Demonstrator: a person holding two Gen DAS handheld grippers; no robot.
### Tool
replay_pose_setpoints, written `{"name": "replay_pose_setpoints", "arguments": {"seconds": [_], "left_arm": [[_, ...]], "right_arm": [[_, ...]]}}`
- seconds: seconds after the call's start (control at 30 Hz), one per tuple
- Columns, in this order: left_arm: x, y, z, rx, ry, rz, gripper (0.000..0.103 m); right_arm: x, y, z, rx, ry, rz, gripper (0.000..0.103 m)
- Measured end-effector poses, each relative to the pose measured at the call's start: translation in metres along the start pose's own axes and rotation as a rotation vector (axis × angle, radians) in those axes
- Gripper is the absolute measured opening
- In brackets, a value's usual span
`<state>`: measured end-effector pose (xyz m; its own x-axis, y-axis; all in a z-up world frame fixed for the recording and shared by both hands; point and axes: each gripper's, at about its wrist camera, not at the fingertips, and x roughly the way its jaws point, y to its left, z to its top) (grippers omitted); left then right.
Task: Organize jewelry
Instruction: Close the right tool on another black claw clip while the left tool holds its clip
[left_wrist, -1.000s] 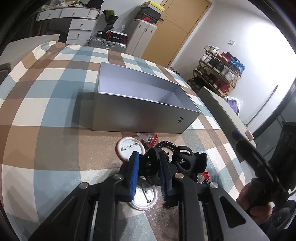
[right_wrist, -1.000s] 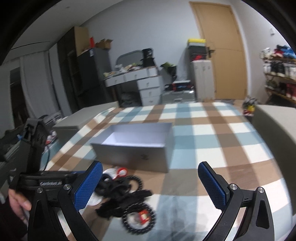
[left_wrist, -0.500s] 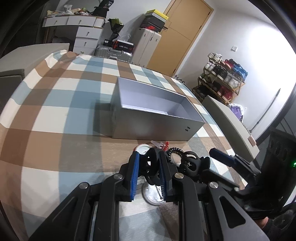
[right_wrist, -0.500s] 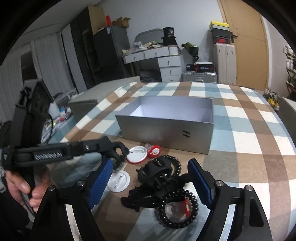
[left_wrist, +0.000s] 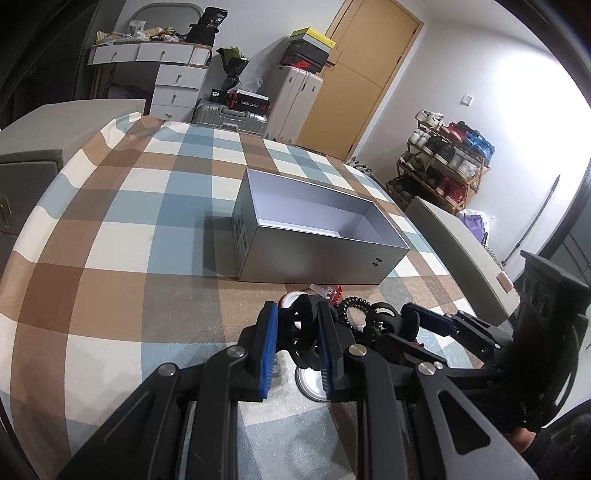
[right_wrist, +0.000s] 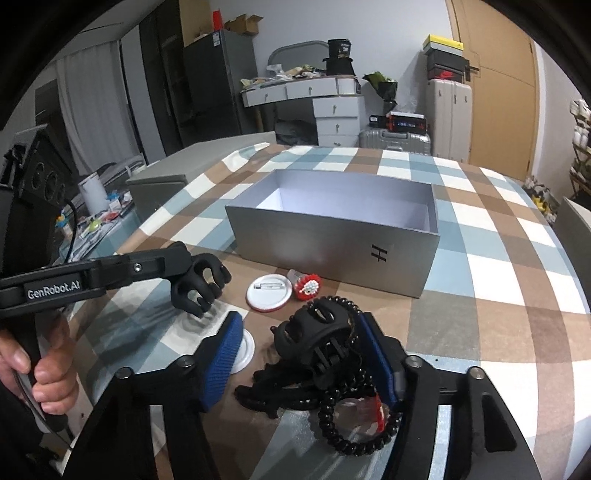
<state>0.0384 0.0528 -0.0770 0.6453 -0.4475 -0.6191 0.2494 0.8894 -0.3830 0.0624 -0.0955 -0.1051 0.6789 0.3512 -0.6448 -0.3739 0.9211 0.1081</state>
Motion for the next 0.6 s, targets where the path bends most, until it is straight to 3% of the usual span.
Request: {"name": "replay_pose_setpoints", "arguments": {"seconds": [0.17, 0.2, 0.4, 0.6], "left_arm": [[-0.005, 0.001, 0.001, 0.002, -0.012, 0.005, 0.015], [-0.006, 0.002, 0.002, 0.001, -0.015, 0.007, 0.015], [-0.01, 0.002, 0.002, 0.001, -0.027, 0.013, 0.015], [-0.017, -0.001, 0.006, 0.01, -0.048, 0.02, 0.015]], "right_arm": [[0.002, -0.004, 0.0, 0.017, 0.01, -0.017, 0.037], [0.002, -0.004, 0.0, 0.021, 0.008, -0.012, 0.028], [0.0, -0.004, 0.0, 0.028, 0.009, 0.01, 0.028], [-0.014, 0.001, 0.005, 0.014, -0.049, 0.03, 0.027]]}}
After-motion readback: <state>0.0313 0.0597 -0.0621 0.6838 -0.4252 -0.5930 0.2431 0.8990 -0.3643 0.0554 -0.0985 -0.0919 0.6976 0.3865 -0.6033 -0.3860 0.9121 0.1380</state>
